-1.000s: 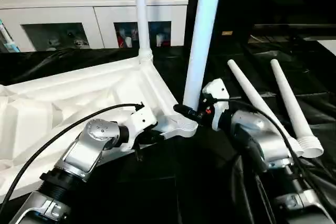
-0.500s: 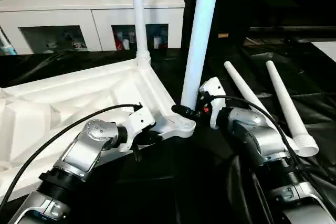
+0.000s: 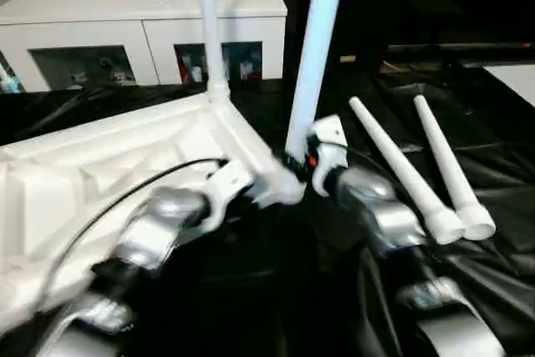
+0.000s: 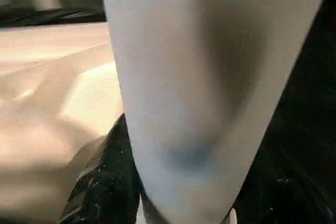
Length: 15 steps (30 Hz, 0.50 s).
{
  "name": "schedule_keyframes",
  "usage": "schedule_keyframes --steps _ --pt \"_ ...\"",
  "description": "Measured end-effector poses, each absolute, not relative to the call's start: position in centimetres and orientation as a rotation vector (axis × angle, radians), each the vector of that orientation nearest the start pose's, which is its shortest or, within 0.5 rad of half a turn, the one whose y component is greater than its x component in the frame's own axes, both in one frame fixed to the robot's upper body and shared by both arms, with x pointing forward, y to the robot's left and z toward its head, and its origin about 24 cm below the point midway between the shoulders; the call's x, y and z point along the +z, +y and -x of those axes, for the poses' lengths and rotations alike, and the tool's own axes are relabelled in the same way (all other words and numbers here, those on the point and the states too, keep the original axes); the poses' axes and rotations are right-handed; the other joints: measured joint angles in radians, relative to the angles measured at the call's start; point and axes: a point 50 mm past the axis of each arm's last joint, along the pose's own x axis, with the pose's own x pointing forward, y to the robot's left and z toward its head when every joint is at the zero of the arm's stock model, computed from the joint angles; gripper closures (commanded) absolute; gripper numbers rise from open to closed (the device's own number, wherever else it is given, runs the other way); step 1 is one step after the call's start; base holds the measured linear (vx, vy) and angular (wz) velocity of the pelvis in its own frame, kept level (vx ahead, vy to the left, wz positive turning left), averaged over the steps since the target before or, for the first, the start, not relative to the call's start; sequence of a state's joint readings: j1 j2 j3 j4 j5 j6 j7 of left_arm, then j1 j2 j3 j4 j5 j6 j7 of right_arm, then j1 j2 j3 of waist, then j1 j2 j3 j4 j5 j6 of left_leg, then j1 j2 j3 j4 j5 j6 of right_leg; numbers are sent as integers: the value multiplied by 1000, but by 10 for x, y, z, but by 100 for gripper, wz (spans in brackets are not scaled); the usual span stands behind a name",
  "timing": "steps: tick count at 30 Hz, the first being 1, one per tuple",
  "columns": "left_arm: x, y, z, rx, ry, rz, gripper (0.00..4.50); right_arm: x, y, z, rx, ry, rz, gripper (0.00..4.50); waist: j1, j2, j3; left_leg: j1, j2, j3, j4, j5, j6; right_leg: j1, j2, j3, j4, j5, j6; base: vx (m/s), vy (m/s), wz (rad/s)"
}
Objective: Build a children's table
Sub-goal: Insert table leg to table base
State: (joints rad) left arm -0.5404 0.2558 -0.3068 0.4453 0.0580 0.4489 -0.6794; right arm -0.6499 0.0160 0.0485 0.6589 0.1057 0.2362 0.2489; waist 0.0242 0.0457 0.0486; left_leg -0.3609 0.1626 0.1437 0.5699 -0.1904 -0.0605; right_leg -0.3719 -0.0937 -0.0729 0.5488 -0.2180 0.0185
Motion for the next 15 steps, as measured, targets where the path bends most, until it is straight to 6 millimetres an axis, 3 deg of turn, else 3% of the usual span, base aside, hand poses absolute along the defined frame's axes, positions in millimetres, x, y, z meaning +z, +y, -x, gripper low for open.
schedule_keyframes --steps 1,2,3,4,5,6,7,8,11,15 --pt "35 107 -323 -828 544 -370 450 57 -70 -355 436 284 -42 266 6 3 4 -1 0 3 -13 0 0 8 1 -2 6 -11 -11 -108 20 9" --pt "34 100 -324 -820 557 -367 450 56 -70 -357 388 291 -52 266 16 -10 2 4 0 21 -26 0 0 8 -1 5 60 -53 -42 -108 20 9" --pt "33 94 -326 -808 563 -373 450 55 -70 -358 350 300 -50 266 29 -30 -3 7 1 49 -33 0 0 15 -4 18 97 -71 -57 -37 -62 30" --pt "35 91 -328 -791 559 -385 450 56 -69 -360 323 307 -37 266 39 -52 -9 14 -2 62 -25 -3 -4 3 -11 44 91 -68 -16 69 -74 5" --pt "35 87 -328 -788 557 -383 450 57 -65 -362 306 313 -29 266 49 -46 -5 11 0 36 14 -37 0 -4 -18 32 93 -64 -10 69 -74 5" --pt "35 85 -328 -786 566 -379 450 57 -62 -363 298 314 -27 266 59 -25 -7 11 0 2 21 -30 -9 1 -19 12 91 -63 -8 87 21 -45" --pt "35 83 -327 -778 578 -376 450 57 -62 -363 290 316 -25 266 60 -13 -12 7 4 -8 18 -7 -17 2 -16 0 83 -62 -7 41 67 -37" --pt "35 82 -327 -761 584 -379 450 56 -61 -363 281 324 -23 266 52 -8 -16 11 5 -8 12 -2 -18 3 -10 2 78 -60 -8 41 67 -37" --pt "36 82 -327 -745 595 -384 450 55 -56 -364 253 338 -37 266 39 -21 -12 17 8 -6 -6 -3 -19 1 1 7 54 -60 -8 0 0 0" --pt "35 82 -327 -744 600 -387 450 54 -55 -365 241 343 -34 266 34 -18 -12 20 8 -3 -17 -3 -19 11 2 6 30 -56 -14 0 0 0"
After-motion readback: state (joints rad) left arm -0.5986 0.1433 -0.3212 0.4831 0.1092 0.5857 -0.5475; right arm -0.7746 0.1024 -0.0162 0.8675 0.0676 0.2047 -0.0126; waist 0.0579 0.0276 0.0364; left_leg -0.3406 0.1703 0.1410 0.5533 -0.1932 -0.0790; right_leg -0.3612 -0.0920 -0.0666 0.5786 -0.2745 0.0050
